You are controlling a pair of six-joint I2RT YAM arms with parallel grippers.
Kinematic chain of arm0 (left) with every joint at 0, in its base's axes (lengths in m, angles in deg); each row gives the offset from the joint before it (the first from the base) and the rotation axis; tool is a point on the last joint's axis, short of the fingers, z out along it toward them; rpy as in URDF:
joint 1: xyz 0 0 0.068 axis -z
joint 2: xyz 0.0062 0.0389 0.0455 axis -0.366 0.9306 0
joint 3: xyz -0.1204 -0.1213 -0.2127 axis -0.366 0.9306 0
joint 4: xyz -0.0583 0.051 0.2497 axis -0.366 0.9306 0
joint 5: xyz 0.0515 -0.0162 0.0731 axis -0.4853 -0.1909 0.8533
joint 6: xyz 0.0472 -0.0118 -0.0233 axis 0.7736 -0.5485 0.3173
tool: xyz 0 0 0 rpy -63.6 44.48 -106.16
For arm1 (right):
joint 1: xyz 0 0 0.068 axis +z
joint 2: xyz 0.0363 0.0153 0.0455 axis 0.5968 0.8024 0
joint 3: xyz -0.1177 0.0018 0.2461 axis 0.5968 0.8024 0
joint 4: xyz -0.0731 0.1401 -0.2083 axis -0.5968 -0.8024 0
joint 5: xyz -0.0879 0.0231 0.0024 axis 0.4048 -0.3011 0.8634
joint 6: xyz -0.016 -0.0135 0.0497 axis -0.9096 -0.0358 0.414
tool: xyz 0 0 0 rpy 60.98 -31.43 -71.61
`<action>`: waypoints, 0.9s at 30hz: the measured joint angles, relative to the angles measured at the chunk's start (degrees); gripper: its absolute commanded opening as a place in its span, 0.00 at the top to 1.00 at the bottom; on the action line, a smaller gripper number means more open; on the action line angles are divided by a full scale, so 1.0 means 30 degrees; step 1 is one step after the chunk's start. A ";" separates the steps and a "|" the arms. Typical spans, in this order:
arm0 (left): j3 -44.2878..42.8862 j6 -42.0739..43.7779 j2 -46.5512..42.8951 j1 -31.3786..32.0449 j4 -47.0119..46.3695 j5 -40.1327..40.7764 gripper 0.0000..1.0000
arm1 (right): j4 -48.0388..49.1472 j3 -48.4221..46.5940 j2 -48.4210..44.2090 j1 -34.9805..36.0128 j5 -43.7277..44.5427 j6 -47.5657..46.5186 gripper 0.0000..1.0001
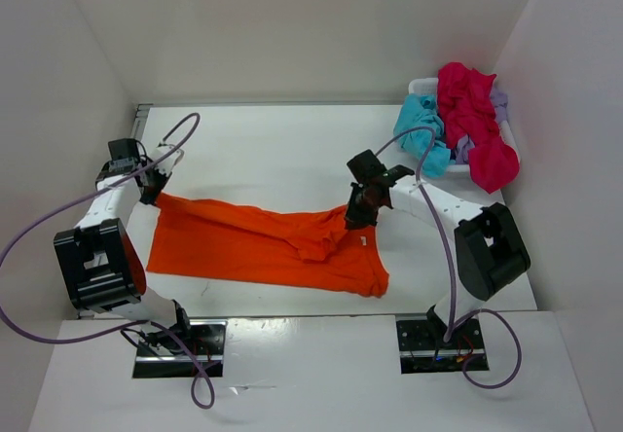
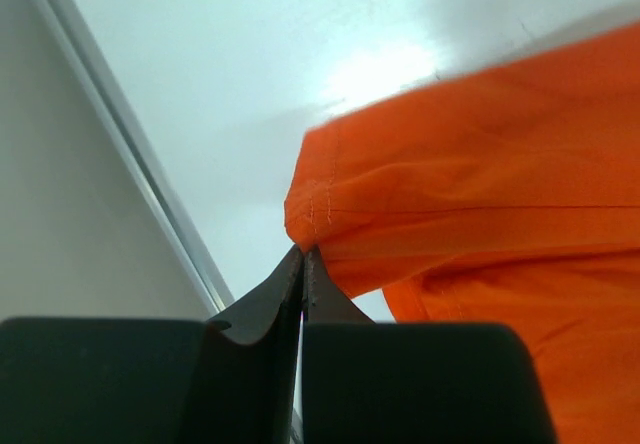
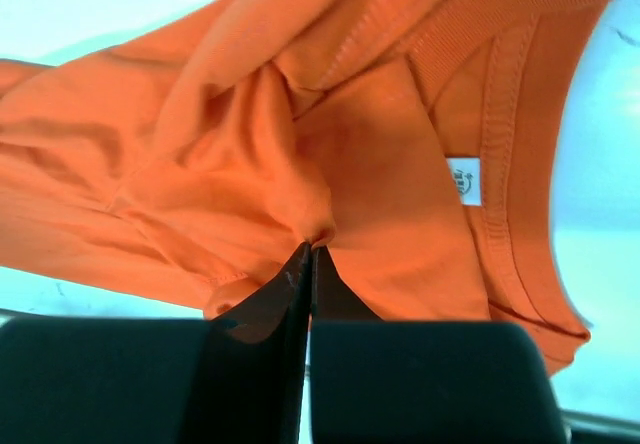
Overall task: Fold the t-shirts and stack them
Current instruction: Fold the other side of the tshirt into a rectangle
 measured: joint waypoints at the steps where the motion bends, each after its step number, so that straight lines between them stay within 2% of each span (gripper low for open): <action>1: -0.0153 -0.0066 0.0000 0.0000 -0.0160 -0.0073 1.00 | 0.0204 -0.0066 0.0000 0.0000 0.0000 -0.0051 0.93; 2: -0.0262 -0.0175 0.0000 0.0000 -0.0335 -0.0146 1.00 | 0.0335 -0.0058 0.0000 -0.0007 -0.0007 -0.0080 0.79; 4: -0.0364 -0.0393 0.0000 0.0095 -0.0583 -0.0226 1.00 | 0.0408 0.0117 0.0000 -0.0007 -0.0029 -0.0131 0.69; 5: -0.0364 -0.0415 0.0000 0.0175 -0.0641 -0.0226 1.00 | 0.0444 0.0335 0.0000 -0.0007 -0.0036 -0.0168 0.59; 9: -0.0357 -0.0444 0.0007 0.0692 -0.0663 -0.0226 1.00 | 0.0306 0.1464 0.0007 -0.0007 0.0124 -0.0182 0.56; 15: -0.0131 -0.0452 0.0007 0.1027 -0.0648 -0.0335 1.00 | 0.0117 0.1617 -0.0430 0.0051 0.0291 -0.0109 0.45; 20: -0.0102 -0.0452 0.0007 0.1027 -0.0517 -0.0342 1.00 | 0.0080 0.0780 -0.0998 0.0721 -0.0306 0.0634 0.30; 27: 0.0262 -0.0452 0.0007 0.1027 -0.0488 -0.0342 1.00 | -0.0015 0.0663 -0.0248 0.1144 -0.1596 0.1035 0.29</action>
